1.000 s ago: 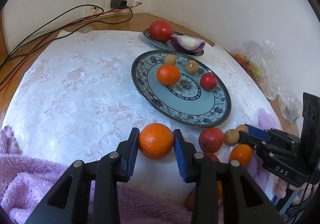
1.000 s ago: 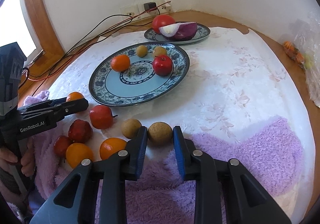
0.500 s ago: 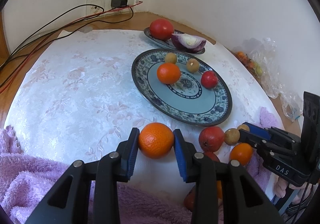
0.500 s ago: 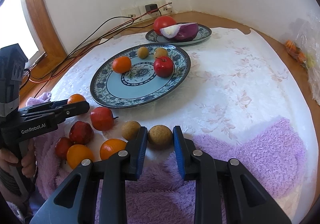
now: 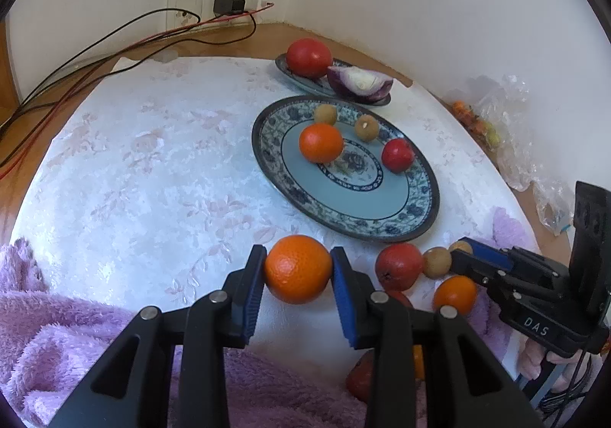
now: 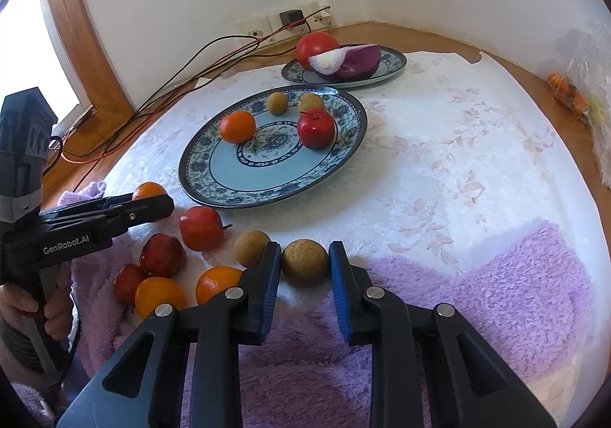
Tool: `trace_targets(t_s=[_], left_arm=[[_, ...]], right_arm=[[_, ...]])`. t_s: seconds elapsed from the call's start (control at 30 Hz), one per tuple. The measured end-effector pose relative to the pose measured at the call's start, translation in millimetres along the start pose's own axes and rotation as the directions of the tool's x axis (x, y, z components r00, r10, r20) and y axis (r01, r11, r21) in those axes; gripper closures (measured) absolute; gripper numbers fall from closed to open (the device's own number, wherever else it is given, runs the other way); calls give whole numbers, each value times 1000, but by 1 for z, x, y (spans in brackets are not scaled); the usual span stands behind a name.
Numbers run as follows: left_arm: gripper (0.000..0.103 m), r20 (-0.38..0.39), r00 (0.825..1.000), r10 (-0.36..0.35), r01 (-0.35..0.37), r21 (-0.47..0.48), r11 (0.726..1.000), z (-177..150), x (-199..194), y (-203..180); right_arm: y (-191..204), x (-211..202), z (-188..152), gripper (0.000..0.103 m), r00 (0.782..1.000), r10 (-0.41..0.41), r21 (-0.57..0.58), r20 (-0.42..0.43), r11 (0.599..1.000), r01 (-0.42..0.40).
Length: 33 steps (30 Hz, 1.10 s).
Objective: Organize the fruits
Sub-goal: 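Grasp the large orange with the left tool while the right tool grasps a longan, then carry the orange and longan onto the blue plate with both tools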
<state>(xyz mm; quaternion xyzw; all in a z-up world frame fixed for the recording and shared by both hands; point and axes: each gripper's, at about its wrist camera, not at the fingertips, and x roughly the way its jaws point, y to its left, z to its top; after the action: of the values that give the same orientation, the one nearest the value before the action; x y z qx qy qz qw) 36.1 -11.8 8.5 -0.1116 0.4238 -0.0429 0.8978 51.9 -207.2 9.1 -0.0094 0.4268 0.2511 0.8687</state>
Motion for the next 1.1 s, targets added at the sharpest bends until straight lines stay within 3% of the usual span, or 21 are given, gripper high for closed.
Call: trace_targets(t_s=[1.1], left_arm=[[67,49,999,-24,25,-4,1000,11,-27,-6]], right_arm=[[2,-23,9,76,996,3,-2,84,1000,-3]])
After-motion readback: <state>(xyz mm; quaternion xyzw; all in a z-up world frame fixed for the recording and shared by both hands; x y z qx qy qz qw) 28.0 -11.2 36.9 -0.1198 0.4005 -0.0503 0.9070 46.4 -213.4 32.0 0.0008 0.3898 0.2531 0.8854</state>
